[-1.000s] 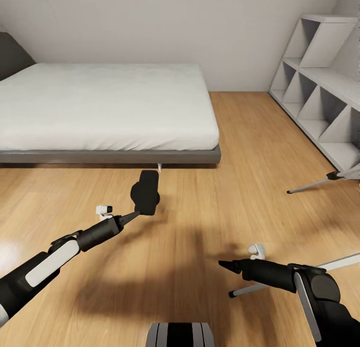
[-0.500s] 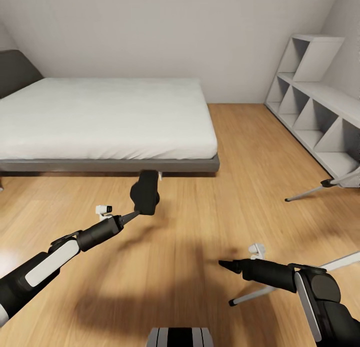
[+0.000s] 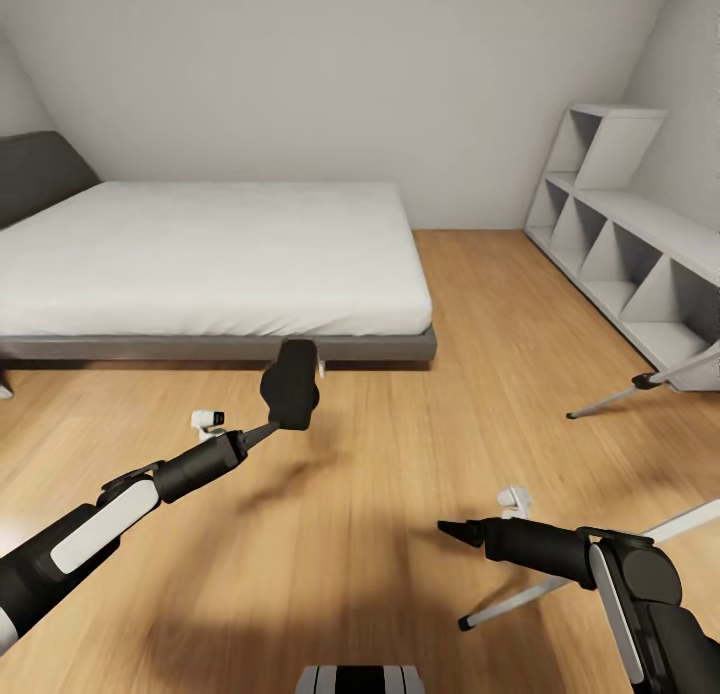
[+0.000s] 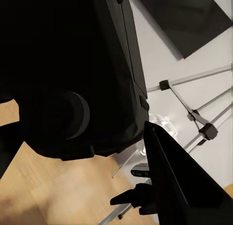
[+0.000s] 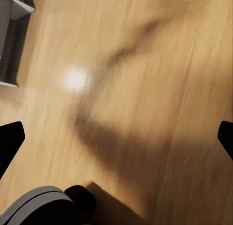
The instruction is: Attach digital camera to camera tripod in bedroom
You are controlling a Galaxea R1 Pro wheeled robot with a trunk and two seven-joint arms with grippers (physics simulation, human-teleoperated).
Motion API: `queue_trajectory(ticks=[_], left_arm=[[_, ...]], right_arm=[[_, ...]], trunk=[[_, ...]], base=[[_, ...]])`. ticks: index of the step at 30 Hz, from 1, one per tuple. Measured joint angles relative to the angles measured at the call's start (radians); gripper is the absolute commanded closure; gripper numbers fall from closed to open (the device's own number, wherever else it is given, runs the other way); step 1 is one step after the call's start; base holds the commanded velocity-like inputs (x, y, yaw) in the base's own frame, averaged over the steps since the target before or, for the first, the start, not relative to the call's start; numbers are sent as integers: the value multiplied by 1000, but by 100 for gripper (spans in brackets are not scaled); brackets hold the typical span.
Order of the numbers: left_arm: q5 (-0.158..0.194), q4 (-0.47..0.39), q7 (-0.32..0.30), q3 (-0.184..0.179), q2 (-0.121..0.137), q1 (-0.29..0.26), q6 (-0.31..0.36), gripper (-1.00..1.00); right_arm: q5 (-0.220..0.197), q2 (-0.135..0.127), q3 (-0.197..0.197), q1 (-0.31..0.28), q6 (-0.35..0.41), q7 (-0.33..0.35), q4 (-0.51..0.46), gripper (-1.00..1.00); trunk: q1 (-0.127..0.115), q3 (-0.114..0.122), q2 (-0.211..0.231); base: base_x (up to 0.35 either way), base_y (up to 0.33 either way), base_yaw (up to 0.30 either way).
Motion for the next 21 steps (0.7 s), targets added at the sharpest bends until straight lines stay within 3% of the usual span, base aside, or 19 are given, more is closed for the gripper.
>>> queue_trajectory(ticks=[21], left_arm=[[3,2,0,0,-2,0,2,100]], right_arm=[[0,0,5,0,1,0,1,-100]], trunk=[[-9,81,5]], base=[[0,0,0]])
